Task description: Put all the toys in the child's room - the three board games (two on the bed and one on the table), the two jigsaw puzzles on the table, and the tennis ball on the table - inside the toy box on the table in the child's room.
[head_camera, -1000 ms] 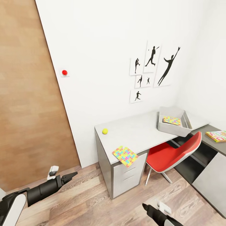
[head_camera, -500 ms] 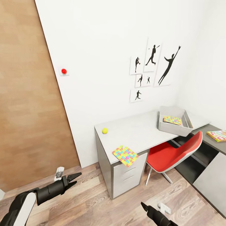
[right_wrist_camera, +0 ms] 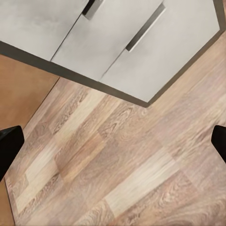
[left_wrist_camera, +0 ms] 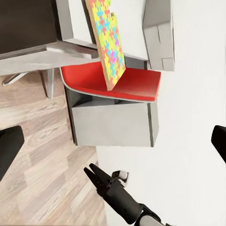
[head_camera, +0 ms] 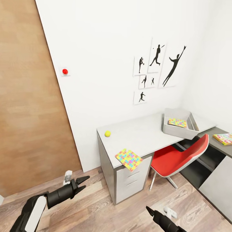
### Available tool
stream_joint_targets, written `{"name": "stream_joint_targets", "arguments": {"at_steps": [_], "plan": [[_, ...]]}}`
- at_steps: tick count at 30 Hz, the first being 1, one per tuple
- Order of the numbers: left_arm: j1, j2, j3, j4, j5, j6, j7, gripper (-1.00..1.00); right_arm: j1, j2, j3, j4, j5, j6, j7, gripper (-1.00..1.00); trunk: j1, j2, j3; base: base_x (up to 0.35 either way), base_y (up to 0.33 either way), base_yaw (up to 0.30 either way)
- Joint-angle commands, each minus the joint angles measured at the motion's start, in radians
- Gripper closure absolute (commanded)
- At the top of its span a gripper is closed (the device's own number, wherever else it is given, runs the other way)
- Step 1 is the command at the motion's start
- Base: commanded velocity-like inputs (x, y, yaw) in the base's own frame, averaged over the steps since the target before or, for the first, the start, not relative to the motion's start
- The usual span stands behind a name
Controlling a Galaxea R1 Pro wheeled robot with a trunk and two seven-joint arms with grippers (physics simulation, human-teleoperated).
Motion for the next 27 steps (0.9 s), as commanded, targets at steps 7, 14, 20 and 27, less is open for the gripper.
{"name": "stream_joint_targets", "arguments": {"at_steps": [7, 14, 20, 27], "plan": [[-0.005, -0.030, -0.005, 0.031, -0.010, -0.001, -0.001, -1.00, -0.001, -0.001, 0.008, 0.001, -0.008, -0.006, 0.002, -1.00, 0.027, -0.050, -0.023, 0.000, 0.000, 0.000], [-0.005, -0.039, -0.012, 0.035, -0.011, -0.006, -0.001, -1.00, 0.000, -0.001, 0.008, 0.001, -0.008, -0.007, 0.002, -1.00, 0.054, -0.099, -0.045, 0.000, 0.000, 0.000], [-0.005, -0.039, -0.014, 0.036, -0.011, -0.011, -0.001, -1.00, -0.001, 0.000, 0.009, 0.000, -0.006, -0.012, 0.007, -1.00, 0.077, -0.141, -0.064, 0.000, 0.000, 0.000], [-0.005, -0.039, -0.014, 0.036, -0.011, -0.012, -0.001, -1.00, -0.001, -0.023, 0.009, -0.005, -0.005, -0.014, 0.080, -1.00, 0.104, -0.190, -0.086, 0.000, 0.000, 0.000]]}}
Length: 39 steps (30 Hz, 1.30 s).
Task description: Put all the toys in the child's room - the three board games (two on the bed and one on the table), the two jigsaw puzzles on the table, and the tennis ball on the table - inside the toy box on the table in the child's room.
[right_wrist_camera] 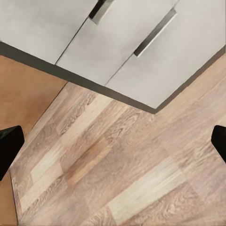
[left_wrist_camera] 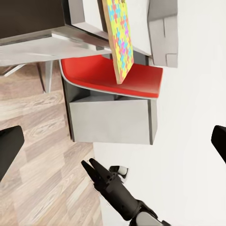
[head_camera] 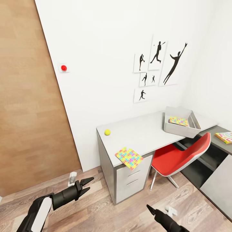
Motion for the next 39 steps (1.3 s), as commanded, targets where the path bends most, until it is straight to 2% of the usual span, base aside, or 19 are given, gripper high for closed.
{"name": "stream_joint_targets", "arguments": {"at_steps": [1, 3, 10, 18, 22, 25, 30, 31, 35, 39], "plan": [[-0.001, 0.000, 0.002, 0.000, -0.002, 0.004, -0.005, -1.00, -0.001, -0.010, 0.009, -0.002, -0.006, -0.005, 0.049, -1.00, 0.004, -0.008, -0.004, 0.000, 0.000, 0.000], [-0.001, 0.000, 0.002, 0.000, -0.002, 0.004, -0.005, -1.00, 0.001, -0.021, 0.010, -0.001, -0.004, -0.005, 0.126, -1.00, 0.012, -0.022, -0.011, 0.000, 0.000, 0.000], [-0.001, 0.000, 0.001, 0.000, -0.002, 0.004, -0.004, -1.00, 0.015, -0.037, 0.010, -0.003, -0.002, -0.006, 0.311, -1.00, 0.039, -0.071, -0.033, 0.000, 0.000, 0.000], [-0.001, 0.000, 0.002, 0.000, -0.003, 0.004, -0.005, -1.00, 0.019, -0.043, 0.010, -0.020, -0.001, -0.006, 0.444, -1.00, 0.069, -0.127, -0.058, 0.000, 0.000, 0.000], [-0.001, 0.000, 0.001, 0.000, -0.004, 0.004, -0.006, -1.00, 0.019, -0.046, 0.009, -0.098, 0.000, 0.004, 0.503, -1.00, 0.085, -0.155, -0.070, 0.000, 0.000, 0.000], [-0.001, 0.000, 0.001, 0.000, -0.004, 0.004, -0.007, -1.00, 0.019, -0.057, 0.008, -0.179, -0.001, 0.015, 0.513, -1.00, 0.096, -0.176, -0.080, 0.000, 0.000, 0.000], [-0.001, 0.000, 0.001, 0.000, -0.004, 0.003, -0.007, -1.00, 0.018, -0.099, 0.003, -0.395, -0.001, 0.081, 0.469, -1.00, 0.115, -0.211, -0.095, 0.000, 0.000, 0.000], [-0.001, 0.000, 0.001, 0.000, -0.004, 0.003, -0.008, -1.00, 0.018, -0.115, -0.005, -0.472, -0.003, 0.110, 0.425, -1.00, 0.119, -0.218, -0.098, 0.000, 0.000, 0.000], [-0.001, 0.000, 0.001, 0.000, -0.003, 0.003, -0.009, -1.00, 0.018, -0.145, -0.046, -0.629, -0.003, 0.155, 0.314, -1.00, 0.134, -0.246, -0.111, 0.000, 0.000, 0.000], [-0.001, -0.001, 0.001, 0.000, -0.003, 0.003, -0.008, -1.00, 0.019, -0.167, -0.133, -0.850, -0.001, 0.192, 0.098, -1.00, 0.150, -0.274, -0.124, 0.000, 0.000, 0.000]]}}
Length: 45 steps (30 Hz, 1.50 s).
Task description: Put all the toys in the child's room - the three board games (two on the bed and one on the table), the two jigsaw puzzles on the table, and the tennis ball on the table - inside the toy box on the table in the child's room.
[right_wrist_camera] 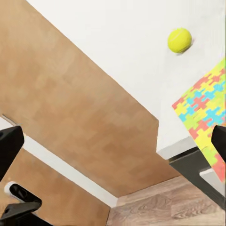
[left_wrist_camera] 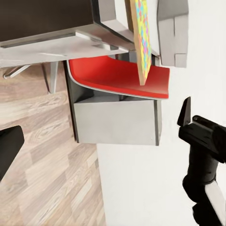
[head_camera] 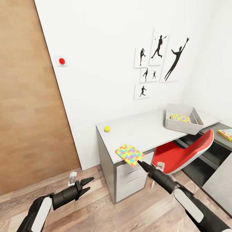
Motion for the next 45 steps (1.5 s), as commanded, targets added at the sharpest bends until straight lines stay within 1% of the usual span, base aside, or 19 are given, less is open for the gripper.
{"name": "stream_joint_targets", "arguments": {"at_steps": [1, 2, 4, 6, 8, 9, 11, 13, 17, 18, 22, 25, 27, 32, 36, 40, 45], "plan": [[-0.001, 0.000, 0.001, 0.000, -0.003, 0.004, -0.004, -1.00, -0.001, -0.001, -0.005, -0.023, -0.009, 0.008, -0.022, -1.00, 0.004, -0.008, -0.004, 0.000, 0.000, 0.000], [-0.001, 0.000, 0.001, 0.000, -0.003, 0.004, -0.005, -1.00, -0.001, -0.001, -0.012, -0.053, -0.008, 0.009, -0.059, -1.00, 0.008, -0.015, -0.007, 0.000, 0.000, 0.000], [-0.001, 0.000, 0.001, 0.000, -0.003, 0.004, -0.004, -1.00, -0.001, 0.003, -0.017, -0.070, -0.006, 0.013, -0.087, -1.00, 0.015, -0.029, -0.014, 0.000, 0.000, 0.000], [-0.001, 0.000, 0.001, 0.000, -0.003, 0.004, -0.005, -1.00, -0.001, 0.014, -0.018, -0.092, 0.002, 0.017, -0.127, -1.00, 0.023, -0.043, -0.020, 0.000, 0.000, 0.000], [-0.001, 0.000, 0.001, 0.000, -0.003, 0.005, -0.008, -1.00, -0.001, 0.022, -0.015, -0.113, 0.016, 0.020, -0.155, -1.00, 0.031, -0.057, -0.026, 0.000, 0.000, 0.000], [-0.001, 0.001, 0.001, 0.000, -0.002, 0.005, -0.013, -1.00, -0.001, 0.026, -0.013, -0.142, 0.035, 0.024, -0.182, -1.00, 0.035, -0.064, -0.029, 0.000, 0.000, 0.000], [-0.001, 0.002, 0.002, 0.000, 0.001, 0.007, -0.017, -1.00, -0.001, 0.025, -0.014, -0.181, 0.056, 0.026, -0.206, -1.00, 0.042, -0.078, -0.036, 0.000, 0.000, 0.000], [-0.001, 0.002, 0.002, 0.000, 0.004, 0.008, -0.020, -1.00, 0.000, 0.020, -0.016, -0.200, 0.066, 0.026, -0.217, -1.00, 0.050, -0.092, -0.042, 0.000, 0.000, 0.000], [-0.001, 0.001, 0.000, -0.003, 0.008, 0.014, -0.026, -1.00, 0.002, 0.011, -0.018, -0.214, 0.073, 0.026, -0.225, -1.00, 0.065, -0.120, -0.054, 0.000, 0.000, 0.000], [-0.001, 0.002, -0.005, -0.005, 0.009, 0.017, -0.038, -1.00, 0.002, 0.010, -0.018, -0.215, 0.075, 0.026, -0.226, -1.00, 0.069, -0.127, -0.058, 0.000, 0.000, 0.000], [-0.003, 0.004, -0.019, -0.005, 0.010, 0.031, -0.134, -1.00, 0.002, 0.007, -0.019, -0.220, 0.075, 0.023, -0.227, -1.00, 0.084, -0.155, -0.070, 0.000, 0.000, 0.000], [-0.004, 0.004, -0.022, -0.004, 0.010, 0.039, -0.179, -1.00, 0.002, 0.006, -0.019, -0.225, 0.075, 0.023, -0.227, -1.00, 0.096, -0.176, -0.080, 0.000, 0.000, 0.000], [-0.005, 0.004, -0.022, -0.003, 0.011, 0.041, -0.191, -1.00, 0.003, 0.005, -0.019, -0.227, 0.075, 0.022, -0.228, -1.00, 0.096, -0.176, -0.080, 0.000, 0.000, 0.000], [-0.005, 0.008, -0.022, -0.003, 0.013, 0.044, -0.203, -1.00, 0.003, 0.005, -0.019, -0.229, 0.075, 0.022, -0.228, -1.00, 0.096, -0.176, -0.080, 0.000, 0.000, 0.000], [-0.005, 0.006, -0.022, -0.003, 0.012, 0.044, -0.206, -1.00, 0.003, 0.006, -0.019, -0.229, 0.075, 0.021, -0.228, -1.00, 0.096, -0.176, -0.079, 0.000, 0.000, -0.050], [-0.005, 0.002, -0.024, -0.003, 0.011, 0.044, -0.208, -1.00, 0.003, 0.005, -0.019, -0.229, 0.075, 0.023, -0.228, -1.00, 0.096, -0.176, -0.077, 0.000, 0.000, -0.156], [-0.005, 0.004, -0.021, -0.003, 0.012, 0.043, -0.208, -1.00, 0.003, 0.005, -0.019, -0.228, 0.075, 0.023, -0.228, -1.00, 0.096, -0.176, -0.075, 0.000, 0.000, -0.133]]}}
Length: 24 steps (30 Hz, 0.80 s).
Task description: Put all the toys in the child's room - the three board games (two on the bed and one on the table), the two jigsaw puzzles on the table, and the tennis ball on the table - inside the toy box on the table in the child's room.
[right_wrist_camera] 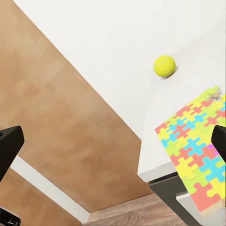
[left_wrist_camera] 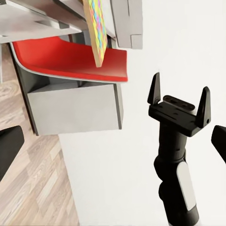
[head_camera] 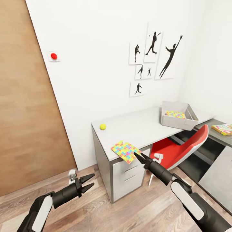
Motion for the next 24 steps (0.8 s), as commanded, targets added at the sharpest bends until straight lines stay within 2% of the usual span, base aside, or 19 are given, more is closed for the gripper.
{"name": "stream_joint_targets", "arguments": {"at_steps": [1, 15, 24], "plan": [[-0.001, 0.001, 0.002, 0.000, -0.002, 0.004, -0.004, -1.00, -0.001, 0.000, 0.001, 0.000, -0.010, 0.005, 0.001, -1.00, 0.000, -0.001, -0.001, 0.017, 0.000, -0.043], [-0.001, -0.002, 0.000, 0.001, -0.003, -0.003, -0.003, -1.00, 0.004, 0.001, 0.001, 0.000, -0.009, 0.002, 0.001, -1.00, 0.000, -0.001, 0.000, 0.053, -0.031, -0.010], [-0.001, -0.003, -0.001, 0.001, -0.003, -0.006, 0.000, -1.00, 0.004, 0.003, 0.001, 0.003, -0.009, 0.002, 0.000, -1.00, 0.000, -0.001, 0.000, 0.031, -0.166, 0.000]]}}
